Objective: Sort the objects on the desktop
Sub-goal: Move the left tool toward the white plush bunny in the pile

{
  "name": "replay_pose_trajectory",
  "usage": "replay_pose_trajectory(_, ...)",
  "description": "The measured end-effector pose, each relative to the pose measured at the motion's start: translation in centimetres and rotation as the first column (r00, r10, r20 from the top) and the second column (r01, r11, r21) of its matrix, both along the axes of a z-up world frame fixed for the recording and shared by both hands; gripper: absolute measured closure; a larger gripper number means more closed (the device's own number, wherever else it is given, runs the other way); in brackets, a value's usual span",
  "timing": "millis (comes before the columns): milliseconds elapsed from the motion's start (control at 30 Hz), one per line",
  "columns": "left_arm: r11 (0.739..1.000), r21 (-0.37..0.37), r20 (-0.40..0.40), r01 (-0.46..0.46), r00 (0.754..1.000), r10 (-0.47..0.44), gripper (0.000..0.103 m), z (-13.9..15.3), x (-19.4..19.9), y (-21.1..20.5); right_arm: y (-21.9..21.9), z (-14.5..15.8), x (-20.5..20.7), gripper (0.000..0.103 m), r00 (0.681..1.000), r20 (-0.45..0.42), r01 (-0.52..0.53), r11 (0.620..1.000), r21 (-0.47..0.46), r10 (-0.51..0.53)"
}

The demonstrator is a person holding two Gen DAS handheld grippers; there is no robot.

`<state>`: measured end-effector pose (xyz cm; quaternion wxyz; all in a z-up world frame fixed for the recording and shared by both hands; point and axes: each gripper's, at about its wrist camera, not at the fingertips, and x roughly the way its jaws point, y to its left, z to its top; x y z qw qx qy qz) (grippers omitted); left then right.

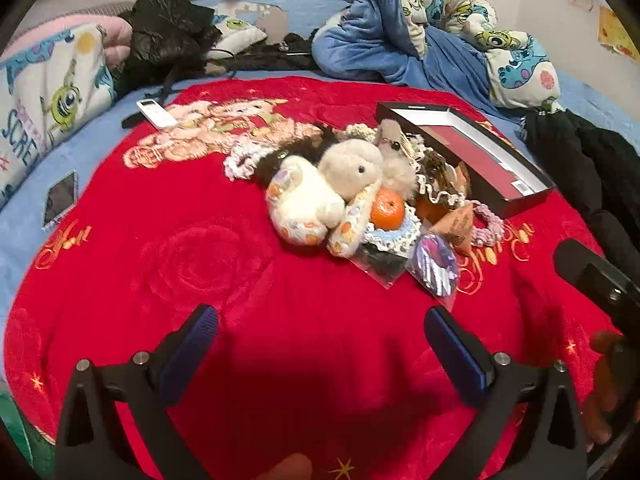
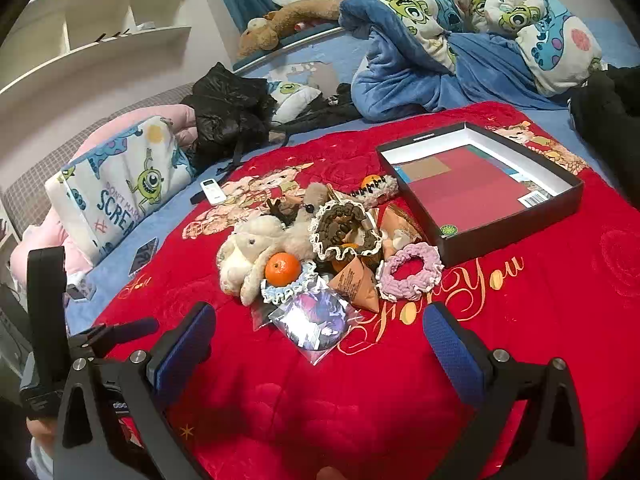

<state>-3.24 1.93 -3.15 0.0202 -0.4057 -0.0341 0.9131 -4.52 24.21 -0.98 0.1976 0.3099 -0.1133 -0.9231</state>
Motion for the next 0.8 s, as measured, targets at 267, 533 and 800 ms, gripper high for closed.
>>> replay_pose_trajectory(267,1.000,0.022,0.016,-0.006,1.000,0.006,0.000,-0.1,-0.3,0.0,0.2,0.0,0.2,0.000,0.999,0.016,-0.034,0.999,-0.030,0.034)
replay_pose_trajectory(533,0.999,0.044,0.032,-0.026,0.999,0.024,0.000,-0.2,-1.0,-0.2,0.6,-0.4,-0.4,0.000,0.999,0.033,-0.001,1.000,-0.018,0.002)
replay_pose_trajectory(800,0.999,-0.001,0.008,-0.035,0.999,0.035,0.000,-0.5,-2.6,0.3,3.2,-0.9,-2.2,0.000,0.992,0.100,0.086,0.993,-0.080,-0.078)
